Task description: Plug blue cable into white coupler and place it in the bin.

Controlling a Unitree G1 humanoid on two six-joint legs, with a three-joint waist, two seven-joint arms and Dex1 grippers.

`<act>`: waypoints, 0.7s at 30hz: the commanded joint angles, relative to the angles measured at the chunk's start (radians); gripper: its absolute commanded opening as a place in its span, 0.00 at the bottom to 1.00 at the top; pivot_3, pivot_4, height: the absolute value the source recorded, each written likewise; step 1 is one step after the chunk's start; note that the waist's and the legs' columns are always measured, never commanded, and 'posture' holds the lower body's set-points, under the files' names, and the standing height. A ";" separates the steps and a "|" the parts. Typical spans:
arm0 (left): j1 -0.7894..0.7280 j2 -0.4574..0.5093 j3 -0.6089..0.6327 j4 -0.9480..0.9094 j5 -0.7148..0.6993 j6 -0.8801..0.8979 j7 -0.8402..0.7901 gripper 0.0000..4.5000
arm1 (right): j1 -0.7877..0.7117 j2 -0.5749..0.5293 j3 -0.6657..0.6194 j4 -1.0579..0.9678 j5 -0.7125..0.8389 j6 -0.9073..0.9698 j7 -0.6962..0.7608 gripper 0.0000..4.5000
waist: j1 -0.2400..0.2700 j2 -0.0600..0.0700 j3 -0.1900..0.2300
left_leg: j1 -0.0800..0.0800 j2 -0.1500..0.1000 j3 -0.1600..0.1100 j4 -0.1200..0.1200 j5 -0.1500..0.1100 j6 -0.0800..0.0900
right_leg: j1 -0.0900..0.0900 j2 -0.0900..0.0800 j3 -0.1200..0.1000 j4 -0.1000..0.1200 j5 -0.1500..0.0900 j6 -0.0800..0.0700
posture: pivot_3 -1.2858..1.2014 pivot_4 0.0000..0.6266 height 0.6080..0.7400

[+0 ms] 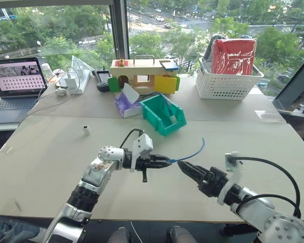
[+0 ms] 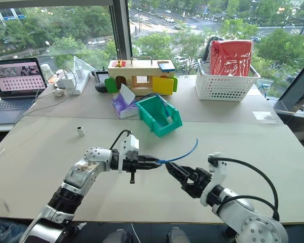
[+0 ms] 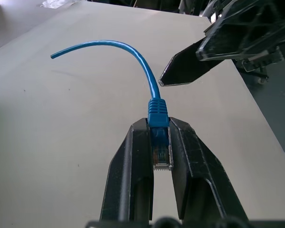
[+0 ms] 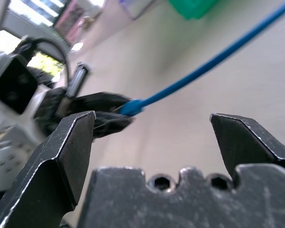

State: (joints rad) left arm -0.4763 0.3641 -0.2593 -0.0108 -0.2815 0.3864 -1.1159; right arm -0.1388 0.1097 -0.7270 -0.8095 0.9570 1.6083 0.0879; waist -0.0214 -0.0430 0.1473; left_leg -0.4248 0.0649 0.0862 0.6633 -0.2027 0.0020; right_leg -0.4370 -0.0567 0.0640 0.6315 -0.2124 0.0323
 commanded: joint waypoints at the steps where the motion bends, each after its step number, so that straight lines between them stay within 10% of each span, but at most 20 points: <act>1: -0.001 -0.007 -0.007 -0.067 -0.028 0.018 0.009 0.02 | -0.035 0.285 -0.017 0.026 0.114 -0.004 -0.119 1.00 | -0.004 0.000 0.000 | 0.000 0.000 0.000 0.000 0.000 0.000 | 0.000 0.000 0.000 0.000 0.000 0.000 | 0.52 0.24 0.98; 21: 0.041 -0.115 0.010 -0.040 0.014 -0.042 0.231 0.02 | 0.091 -0.151 0.406 0.281 0.801 -0.519 -0.557 1.00 | -0.032 0.001 0.000 | -0.001 -0.001 -0.005 -0.003 0.001 0.002 | 0.002 0.001 0.003 -0.004 -0.002 0.003 | 0.52 0.24 0.98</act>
State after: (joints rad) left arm -0.4408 0.2495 -0.2691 -0.0283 -0.2675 0.3653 -0.9046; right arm -0.0477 -0.0191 -0.3433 -0.5260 1.7288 1.1385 -0.4917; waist -0.0532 -0.0417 0.1469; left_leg -0.4254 0.0633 0.0818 0.6604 -0.2016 0.0041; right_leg -0.4352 -0.0561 0.0669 0.6279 -0.2143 0.0356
